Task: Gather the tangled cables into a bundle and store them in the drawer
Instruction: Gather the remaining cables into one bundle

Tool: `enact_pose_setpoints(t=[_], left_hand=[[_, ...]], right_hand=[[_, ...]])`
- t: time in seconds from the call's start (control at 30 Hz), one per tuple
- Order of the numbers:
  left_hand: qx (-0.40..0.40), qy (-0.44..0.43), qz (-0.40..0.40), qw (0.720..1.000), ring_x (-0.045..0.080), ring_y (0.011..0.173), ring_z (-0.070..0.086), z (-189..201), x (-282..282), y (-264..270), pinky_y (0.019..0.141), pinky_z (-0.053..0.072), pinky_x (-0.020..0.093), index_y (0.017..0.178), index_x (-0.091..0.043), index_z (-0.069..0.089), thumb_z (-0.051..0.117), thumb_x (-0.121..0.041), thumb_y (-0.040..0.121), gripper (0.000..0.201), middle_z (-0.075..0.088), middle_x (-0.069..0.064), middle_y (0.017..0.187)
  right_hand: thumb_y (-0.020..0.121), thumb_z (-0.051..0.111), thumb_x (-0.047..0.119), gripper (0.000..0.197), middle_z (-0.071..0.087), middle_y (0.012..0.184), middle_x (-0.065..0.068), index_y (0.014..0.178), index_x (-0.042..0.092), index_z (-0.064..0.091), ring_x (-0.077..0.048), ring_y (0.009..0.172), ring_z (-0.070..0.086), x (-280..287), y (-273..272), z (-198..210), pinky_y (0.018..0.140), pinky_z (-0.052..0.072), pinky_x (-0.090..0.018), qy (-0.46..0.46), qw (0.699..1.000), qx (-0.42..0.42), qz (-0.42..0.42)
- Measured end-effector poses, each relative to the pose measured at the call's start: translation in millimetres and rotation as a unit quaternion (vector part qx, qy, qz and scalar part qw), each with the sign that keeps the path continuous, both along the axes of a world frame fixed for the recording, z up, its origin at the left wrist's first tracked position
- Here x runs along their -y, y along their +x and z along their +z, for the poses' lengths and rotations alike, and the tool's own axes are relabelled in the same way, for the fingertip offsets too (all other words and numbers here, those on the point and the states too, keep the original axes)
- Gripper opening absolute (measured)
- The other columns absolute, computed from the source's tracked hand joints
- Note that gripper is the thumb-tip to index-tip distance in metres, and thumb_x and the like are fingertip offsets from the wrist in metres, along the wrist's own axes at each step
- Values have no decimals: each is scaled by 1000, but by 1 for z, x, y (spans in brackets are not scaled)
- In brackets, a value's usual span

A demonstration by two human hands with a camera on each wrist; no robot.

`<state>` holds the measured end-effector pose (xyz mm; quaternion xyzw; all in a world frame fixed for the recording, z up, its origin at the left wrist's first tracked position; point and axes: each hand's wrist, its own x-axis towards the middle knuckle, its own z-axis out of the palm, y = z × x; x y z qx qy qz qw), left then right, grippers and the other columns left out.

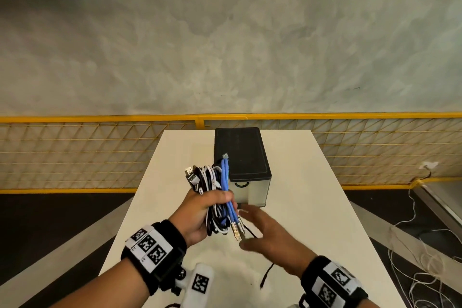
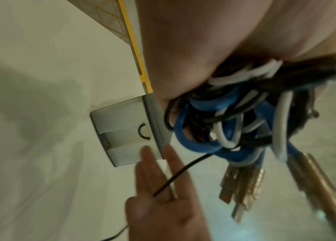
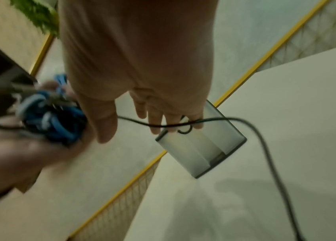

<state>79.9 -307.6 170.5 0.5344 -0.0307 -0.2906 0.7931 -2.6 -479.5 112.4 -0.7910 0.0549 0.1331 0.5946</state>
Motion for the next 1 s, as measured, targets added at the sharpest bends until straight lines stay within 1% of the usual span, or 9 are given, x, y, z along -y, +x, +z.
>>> enact_pose_setpoints(t=[0.07,0.13,0.23,0.33,0.53,0.67,0.73,0.9,1.0], left_hand=[[7,-12,-23,1000,32,63,66,4,-1,3,73,56,42,74,-3,74,75,-8,57,19,66,18,69],[7,-12,-52,999,29,62,67,6,-4,5,79,54,43,73,-1,71,75,-13,55,22,65,16,69],[-8,-10,-99,995,28,61,66,4,-14,7,83,49,45,76,1,69,73,-13,58,24,64,16,68],[-13,53,-161,985,30,61,65,1,-26,8,77,53,43,88,4,65,74,-9,57,35,63,18,71],[13,201,-228,952,28,56,64,-6,-23,-5,62,47,33,77,1,66,70,-3,62,16,66,18,68],[12,182,-220,958,26,56,61,-9,-11,-14,59,52,31,73,-12,75,64,6,70,22,64,15,66],[26,171,-197,965,24,58,62,-10,-5,-15,57,54,29,74,-16,77,64,5,70,26,66,12,66],[94,171,-134,972,18,67,66,-17,-1,-14,64,54,30,96,-11,72,63,15,78,33,75,1,78],[125,166,-122,971,27,89,71,-21,0,-14,76,56,35,101,-10,73,69,7,74,32,74,13,96]], right_hand=[[77,71,26,43,69,119,8,119,27,61,-2,110,61,-6,-2,-11,103,47,-36,-65,997,1,40],[85,63,15,12,76,91,-4,96,20,68,-13,88,69,-9,-6,-15,93,52,-34,-37,998,-15,52],[87,64,12,6,69,69,-3,85,16,68,-18,67,68,3,-13,-9,66,48,-22,11,997,-51,57],[84,71,13,8,63,60,-1,78,15,67,-13,55,62,25,-15,-2,56,42,-23,15,996,-78,39],[79,76,20,11,63,69,-2,76,13,67,-14,67,61,36,-3,35,59,49,-26,52,998,-25,13],[82,75,31,24,66,82,-5,74,13,60,-13,82,62,17,6,44,68,54,-32,119,992,9,-52],[87,70,40,31,67,87,-7,80,11,58,-18,85,65,5,8,41,61,54,-36,186,973,-16,-136],[94,53,53,41,65,87,-5,76,16,60,-16,58,53,-1,13,42,44,29,-21,186,966,-90,-157],[97,45,55,43,62,85,-1,77,17,52,-14,53,43,1,18,48,42,23,-19,165,971,-107,-133]])
